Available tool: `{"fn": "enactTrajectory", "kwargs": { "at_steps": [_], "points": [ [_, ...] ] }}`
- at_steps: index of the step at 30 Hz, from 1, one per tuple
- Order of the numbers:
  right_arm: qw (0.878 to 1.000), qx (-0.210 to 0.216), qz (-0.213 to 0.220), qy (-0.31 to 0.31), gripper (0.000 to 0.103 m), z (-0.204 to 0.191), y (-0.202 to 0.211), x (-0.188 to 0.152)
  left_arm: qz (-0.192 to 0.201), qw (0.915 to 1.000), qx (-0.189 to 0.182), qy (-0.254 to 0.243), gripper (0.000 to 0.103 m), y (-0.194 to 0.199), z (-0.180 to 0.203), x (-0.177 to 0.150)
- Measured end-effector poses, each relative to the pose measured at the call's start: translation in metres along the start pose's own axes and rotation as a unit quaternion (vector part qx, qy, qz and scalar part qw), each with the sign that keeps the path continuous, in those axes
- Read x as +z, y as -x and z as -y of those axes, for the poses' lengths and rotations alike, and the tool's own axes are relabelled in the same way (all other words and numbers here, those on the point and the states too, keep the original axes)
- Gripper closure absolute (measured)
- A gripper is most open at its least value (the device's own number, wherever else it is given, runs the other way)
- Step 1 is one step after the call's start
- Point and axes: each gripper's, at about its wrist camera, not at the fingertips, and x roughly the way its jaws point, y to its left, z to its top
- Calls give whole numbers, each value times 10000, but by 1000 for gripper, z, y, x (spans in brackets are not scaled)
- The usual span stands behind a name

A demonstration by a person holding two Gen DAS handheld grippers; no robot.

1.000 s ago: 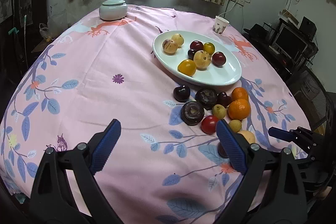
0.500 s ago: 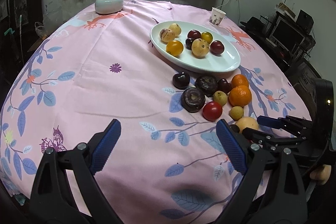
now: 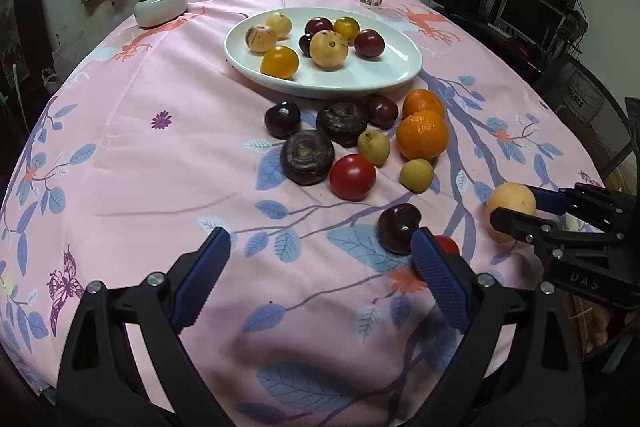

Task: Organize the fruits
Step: 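Grasp another large pale yellow fruit with the right gripper while the left grasps a dark purple plum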

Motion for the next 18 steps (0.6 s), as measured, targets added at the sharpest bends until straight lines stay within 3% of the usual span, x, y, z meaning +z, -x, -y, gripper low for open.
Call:
{"fn": "enactTrajectory", "kwargs": {
  "at_steps": [7,12,16,18],
  "points": [
    [9999,70,114,-97,58,10,9,-16,14,9981,521,-342,9,-16,22,-2],
    [9997,121,135,-141,58,14,13,-18,-164,9953,672,-684,9,-15,31,-12],
    [9997,152,125,-127,58,15,11,-18,-447,9957,553,-590,9,-28,28,-16],
    [9998,156,98,-120,58,15,7,-17,-445,9976,279,-462,11,-32,28,-12]
  ]
}}
